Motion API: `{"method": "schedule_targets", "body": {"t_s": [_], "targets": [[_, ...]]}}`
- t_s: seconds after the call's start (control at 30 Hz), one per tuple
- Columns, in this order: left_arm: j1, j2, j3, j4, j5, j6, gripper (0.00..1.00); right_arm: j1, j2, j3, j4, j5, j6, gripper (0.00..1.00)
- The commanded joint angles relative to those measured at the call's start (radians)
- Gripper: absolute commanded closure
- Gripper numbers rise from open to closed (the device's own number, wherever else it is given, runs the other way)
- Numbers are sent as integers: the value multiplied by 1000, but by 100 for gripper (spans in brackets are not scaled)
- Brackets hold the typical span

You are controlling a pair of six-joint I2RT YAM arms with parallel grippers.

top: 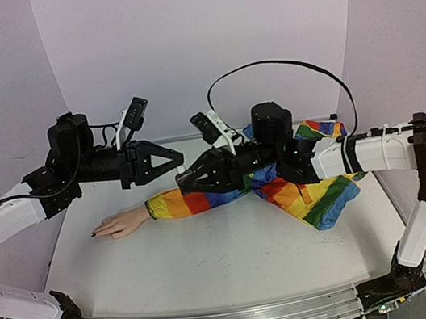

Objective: Paint the nails

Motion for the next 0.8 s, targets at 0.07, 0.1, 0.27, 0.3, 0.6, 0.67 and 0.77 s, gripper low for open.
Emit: {"method": "schedule_targets", "body": {"t_s": [0.07, 0.1, 0.27, 0.3, 0.6, 0.67, 0.77], "targets": [[-73, 0, 72, -5, 270, 22, 100, 8, -87, 21, 502, -265, 229, 100], [-73, -2, 72, -6, 267, 23, 100, 7, -90, 16, 504, -261, 231, 100], [-41, -54, 45, -8, 144, 17, 73, -36, -132, -57, 485, -161, 212, 100], [-26, -72, 32, -10, 95, 9, 62, -49, -146, -79, 466, -129, 193, 100], [64, -113, 22, -172, -366, -138, 19, -56, -174, -58, -122, 428, -191, 100], [64, -95, 42, -175, -358, -163, 17, -46, -155, -40, -153, 532, -200, 100], [64, -61, 70, -177, -376, -209, 19, -16, -122, -19, -170, 683, -201, 100]]}}
